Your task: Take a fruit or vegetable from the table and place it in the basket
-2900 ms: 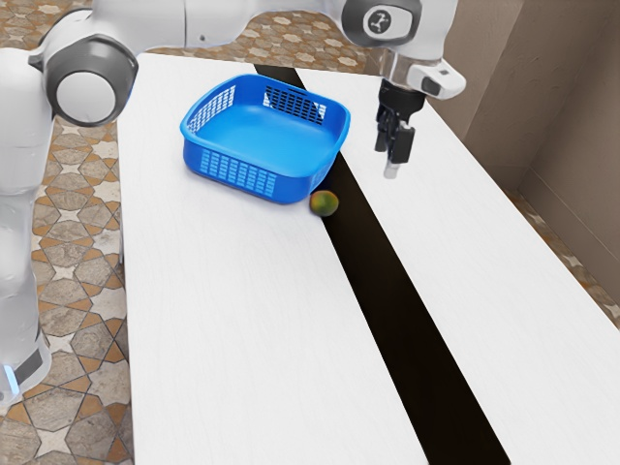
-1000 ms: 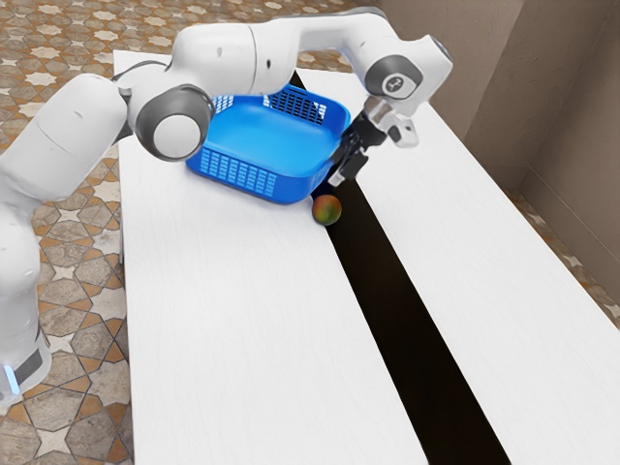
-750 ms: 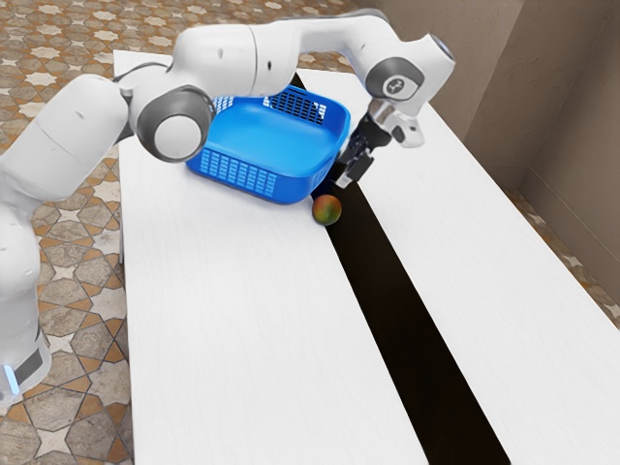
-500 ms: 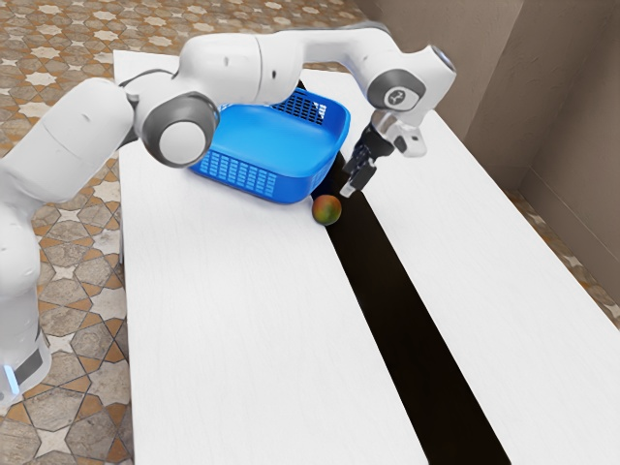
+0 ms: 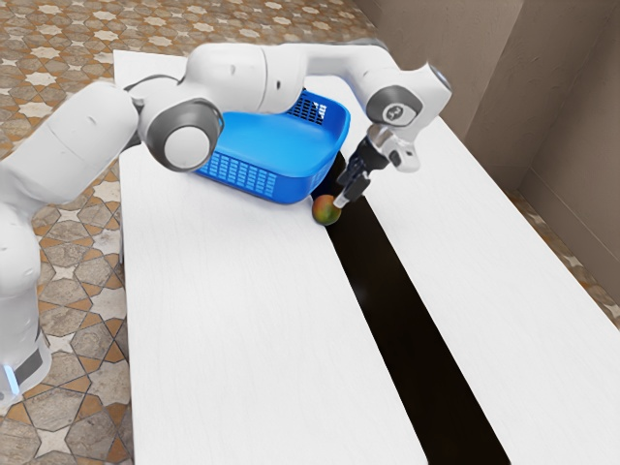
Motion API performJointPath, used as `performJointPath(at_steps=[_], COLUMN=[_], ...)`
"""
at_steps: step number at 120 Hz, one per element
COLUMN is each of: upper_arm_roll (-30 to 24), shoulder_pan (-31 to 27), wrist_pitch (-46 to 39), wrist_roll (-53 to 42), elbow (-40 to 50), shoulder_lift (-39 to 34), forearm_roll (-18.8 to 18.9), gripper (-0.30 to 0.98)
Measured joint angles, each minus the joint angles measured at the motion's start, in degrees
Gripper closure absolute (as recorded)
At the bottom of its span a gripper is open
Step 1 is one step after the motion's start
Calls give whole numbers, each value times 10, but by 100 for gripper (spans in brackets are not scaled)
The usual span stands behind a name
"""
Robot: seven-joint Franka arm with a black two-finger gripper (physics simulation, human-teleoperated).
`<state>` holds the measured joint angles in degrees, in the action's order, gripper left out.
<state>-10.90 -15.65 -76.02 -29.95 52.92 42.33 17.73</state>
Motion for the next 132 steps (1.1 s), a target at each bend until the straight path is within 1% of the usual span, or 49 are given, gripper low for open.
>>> performJointPath(at_steps=[68, 132], upper_arm_roll=[-3, -3], shoulder_pan=[0, 0], wrist_pitch=[15, 23], wrist_roll=[2, 16], elbow=[1, 35], shoulder_lift=[2, 2], forearm_roll=[-17, -31], gripper=[0, 0])
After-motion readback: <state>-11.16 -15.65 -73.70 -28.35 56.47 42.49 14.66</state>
